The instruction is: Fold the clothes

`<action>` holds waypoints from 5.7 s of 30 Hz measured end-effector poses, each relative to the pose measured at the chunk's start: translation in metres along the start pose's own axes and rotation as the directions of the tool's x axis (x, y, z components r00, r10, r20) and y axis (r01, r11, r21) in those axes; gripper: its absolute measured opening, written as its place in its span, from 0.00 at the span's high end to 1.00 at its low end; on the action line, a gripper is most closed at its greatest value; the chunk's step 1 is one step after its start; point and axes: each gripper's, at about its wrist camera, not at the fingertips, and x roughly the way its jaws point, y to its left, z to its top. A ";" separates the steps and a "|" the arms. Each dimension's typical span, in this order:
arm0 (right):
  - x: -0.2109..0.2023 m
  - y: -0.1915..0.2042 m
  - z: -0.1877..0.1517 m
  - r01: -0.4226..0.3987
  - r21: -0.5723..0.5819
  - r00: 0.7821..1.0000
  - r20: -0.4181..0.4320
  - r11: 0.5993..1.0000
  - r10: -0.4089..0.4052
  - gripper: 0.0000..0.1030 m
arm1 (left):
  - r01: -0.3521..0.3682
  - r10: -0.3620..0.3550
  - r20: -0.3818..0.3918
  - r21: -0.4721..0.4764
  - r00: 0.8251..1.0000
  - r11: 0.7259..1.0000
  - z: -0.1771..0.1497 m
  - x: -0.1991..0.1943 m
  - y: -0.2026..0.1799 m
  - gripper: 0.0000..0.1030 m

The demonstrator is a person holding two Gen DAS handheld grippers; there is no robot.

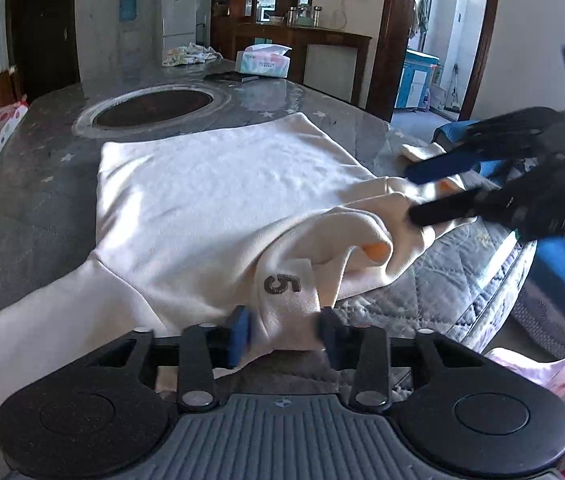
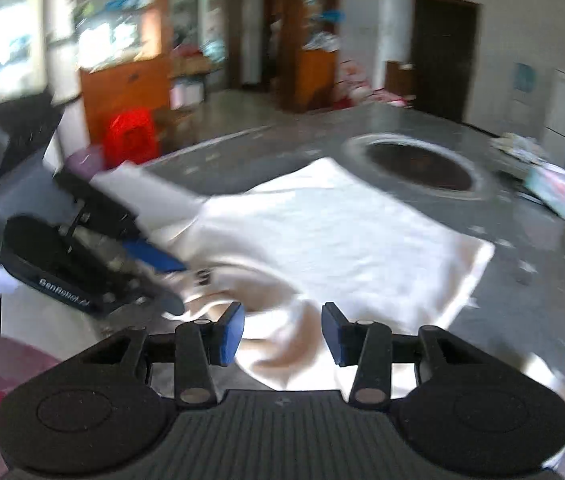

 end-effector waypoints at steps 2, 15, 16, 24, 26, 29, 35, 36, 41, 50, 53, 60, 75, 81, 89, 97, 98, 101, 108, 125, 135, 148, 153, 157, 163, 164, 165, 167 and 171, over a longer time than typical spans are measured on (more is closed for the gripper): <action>0.025 0.007 0.003 -0.017 -0.016 1.000 -0.026 1.000 0.016 0.61 | -0.018 0.017 0.010 0.021 1.000 1.000 0.000 -0.001 -0.001 0.79; -0.024 0.011 -0.009 -0.270 0.006 0.955 -0.121 0.963 0.269 0.90 | 0.195 -0.200 0.056 0.079 0.978 0.978 -0.003 -0.057 0.019 0.83; -0.023 0.013 -0.013 -0.281 -0.003 0.949 -0.146 0.960 0.278 0.87 | 0.196 -0.201 0.043 0.088 0.979 0.977 -0.004 -0.055 0.019 0.82; -0.034 -0.007 -0.008 -0.210 0.038 0.974 -0.076 0.977 0.213 0.83 | 0.186 -0.195 0.068 0.114 0.979 0.976 0.007 -0.059 0.022 0.79; -0.023 -0.014 -0.010 -0.171 0.074 0.982 -0.074 0.982 0.177 0.81 | 0.186 -0.195 0.088 0.096 0.977 0.978 0.016 -0.054 0.023 0.80; -0.007 -0.017 -0.015 -0.151 0.102 0.983 -0.094 0.983 0.160 0.81 | 0.201 -0.205 0.084 0.053 0.975 0.978 0.023 -0.041 0.024 0.79; -0.002 -0.009 -0.028 -0.163 0.053 0.975 -0.143 0.985 0.169 0.74 | 0.228 -0.228 -0.001 0.026 0.974 0.973 0.010 -0.016 0.020 0.80; -0.005 -0.010 -0.028 -0.160 0.055 0.977 -0.137 0.986 0.166 0.71 | 0.235 -0.234 -0.028 0.025 0.972 0.972 0.005 -0.010 0.018 0.80; -0.021 -0.033 -0.032 -0.078 0.139 0.994 -0.064 0.987 0.087 0.65 | 0.249 -0.248 -0.041 0.010 0.968 0.969 -0.006 -0.007 0.017 0.76; -0.010 -0.107 -0.048 0.360 0.261 0.933 -0.075 0.896 -0.353 0.57 | 0.247 -0.245 -0.055 0.024 0.968 0.969 -0.002 -0.005 0.011 0.65; 0.002 -0.126 -0.050 0.419 0.283 0.908 -0.109 0.862 -0.406 0.58 | 0.246 -0.244 -0.053 0.023 0.968 0.969 -0.002 -0.005 0.009 0.61; 0.004 -0.134 -0.063 0.529 0.259 0.849 -0.144 0.808 -0.509 0.89 | 0.247 -0.246 -0.054 0.015 0.968 0.969 -0.001 -0.004 0.008 0.57; -0.084 -0.149 -0.117 0.715 0.379 0.688 -0.228 0.588 -0.689 0.87 | 0.262 -0.261 -0.052 0.014 0.964 0.965 -0.001 -0.004 0.010 0.54; -0.055 -0.145 -0.098 0.563 0.415 0.816 -0.138 0.715 -0.562 0.66 | 0.245 -0.245 -0.050 0.002 0.968 0.969 0.000 -0.006 0.010 0.54; -0.015 -0.157 -0.085 0.512 0.413 0.854 -0.155 0.753 -0.496 0.47 | 0.189 -0.188 0.023 -0.070 0.982 0.980 -0.001 -0.031 0.034 0.51; -0.023 -0.131 -0.066 0.449 0.357 0.889 -0.084 0.819 -0.451 0.42 | 0.006 0.024 0.086 -0.329 0.996 0.944 -0.008 -0.044 0.099 0.51; -0.023 -0.126 -0.062 0.431 0.347 0.898 -0.068 0.833 -0.435 0.40 | 0.000 0.033 0.088 -0.356 0.996 0.935 -0.008 -0.042 0.103 0.53; -0.018 -0.107 -0.046 0.378 0.308 0.920 -0.022 0.873 -0.391 0.36 | 0.002 0.049 0.119 -0.391 0.992 0.920 -0.006 -0.038 0.108 0.53; 0.013 -0.083 -0.019 0.250 0.221 0.966 0.007 0.943 -0.258 0.34 | 0.091 -0.038 0.153 -0.358 0.988 0.929 0.022 -0.002 0.100 0.60; 0.077 -0.106 0.002 0.139 0.219 0.989 -0.074 0.966 -0.125 0.34 | 0.008 0.016 0.058 -0.389 0.998 0.921 0.055 0.036 0.137 0.59; 0.105 -0.140 0.015 0.155 0.234 0.986 -0.096 0.960 -0.136 0.30 | -0.086 0.097 0.007 -0.394 0.995 0.915 0.080 0.070 0.164 0.63; 0.079 -0.138 0.022 0.198 0.207 0.980 -0.058 0.958 -0.190 0.31 | -0.150 0.161 0.002 -0.346 0.987 0.926 0.088 0.066 0.155 0.62; 0.037 -0.132 -0.001 0.247 0.247 0.969 -0.072 0.937 -0.236 0.32 | -0.126 0.144 0.028 -0.338 0.989 0.933 0.086 0.045 0.132 0.55; 0.004 -0.129 -0.027 0.317 0.286 0.949 -0.095 0.904 -0.302 0.35 | -0.090 0.104 0.028 -0.313 0.994 0.946 0.080 0.033 0.103 0.54; -0.042 -0.133 -0.075 0.454 0.365 0.890 -0.145 0.813 -0.432 0.37 | -0.030 0.042 0.038 -0.272 0.998 0.962 0.071 0.021 0.062 0.49; -0.047 -0.135 -0.081 0.470 0.382 0.881 -0.153 0.796 -0.447 0.37 | -0.021 0.033 0.038 -0.264 0.999 0.964 0.070 0.020 0.055 0.49; -0.053 -0.138 -0.087 0.485 0.397 0.873 -0.162 0.779 -0.461 0.37 | -0.013 0.024 0.039 -0.255 0.999 0.967 0.069 0.020 0.049 0.48; -0.059 -0.144 -0.097 0.518 0.413 0.853 -0.179 0.749 -0.491 0.37 | 0.008 0.001 0.036 -0.229 0.999 0.973 0.068 0.019 0.035 0.47; -0.068 -0.160 -0.116 0.562 0.453 0.822 -0.215 0.692 -0.527 0.39 | 0.033 -0.028 0.028 -0.181 0.999 0.983 0.066 0.021 0.014 0.46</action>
